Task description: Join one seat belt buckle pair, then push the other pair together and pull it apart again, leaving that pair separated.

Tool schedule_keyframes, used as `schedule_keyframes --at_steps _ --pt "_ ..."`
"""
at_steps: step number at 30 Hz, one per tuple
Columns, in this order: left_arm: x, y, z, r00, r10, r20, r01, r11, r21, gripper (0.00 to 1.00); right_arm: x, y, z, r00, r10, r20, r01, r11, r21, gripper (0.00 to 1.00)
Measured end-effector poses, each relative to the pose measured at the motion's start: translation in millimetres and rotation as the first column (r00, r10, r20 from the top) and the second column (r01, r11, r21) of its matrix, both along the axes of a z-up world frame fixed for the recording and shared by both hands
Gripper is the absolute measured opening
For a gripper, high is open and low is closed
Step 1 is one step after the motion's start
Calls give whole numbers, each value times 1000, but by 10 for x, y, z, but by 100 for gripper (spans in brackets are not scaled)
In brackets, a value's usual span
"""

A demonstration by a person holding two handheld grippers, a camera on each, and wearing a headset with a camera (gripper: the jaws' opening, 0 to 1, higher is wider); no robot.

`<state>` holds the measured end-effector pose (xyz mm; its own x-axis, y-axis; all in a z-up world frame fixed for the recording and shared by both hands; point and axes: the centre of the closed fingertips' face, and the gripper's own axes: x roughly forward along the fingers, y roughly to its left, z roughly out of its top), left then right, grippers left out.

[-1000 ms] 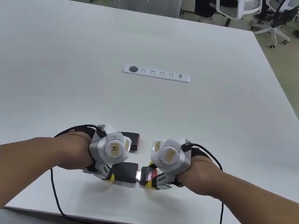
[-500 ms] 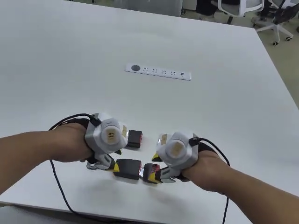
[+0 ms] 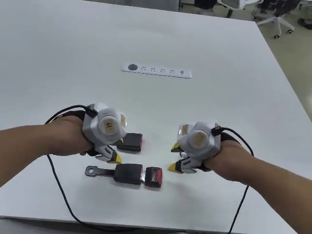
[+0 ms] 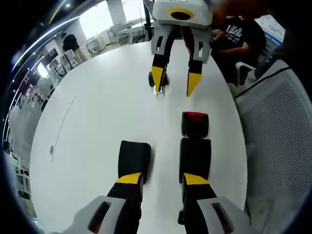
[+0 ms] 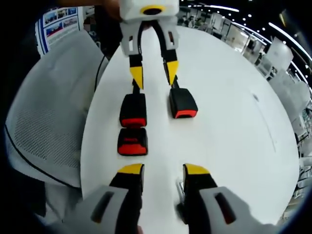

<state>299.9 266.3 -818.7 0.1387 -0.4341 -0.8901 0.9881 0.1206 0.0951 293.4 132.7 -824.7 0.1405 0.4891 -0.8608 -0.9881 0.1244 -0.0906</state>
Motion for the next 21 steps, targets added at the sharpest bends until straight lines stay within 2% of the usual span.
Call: schedule_keyframes --at_steps 1,2,7,10,13,17,21 --pt "43 6 -1 1000 0 4 0 1000 -2 33 14 -26 -5 1000 -1 3 1 1000 -4 32" --pt "72 9 1 1000 -1 7 1 1000 -3 34 82 -135 -13 1000 -11 15 11 1000 -15 32" --pt "230 4 -22 1000 17 -10 -17 1000 -16 35 243 -446 -37 999 -49 12 49 998 -36 33" --pt "339 -13 -55 1000 17 -1 -17 1000 -22 37 329 -607 -75 999 -53 15 53 997 -53 33" --pt "383 -30 -107 1000 19 -10 -19 1000 -14 39 391 -764 -131 998 -64 -4 64 996 -59 33" --pt "429 -62 -148 1000 2 -15 -2 1000 -2 40 396 -845 -165 998 -62 -23 60 997 -55 34" --pt "448 -41 -254 999 -22 -39 24 999 30 40 373 -858 -235 999 -26 -29 24 997 -74 35"
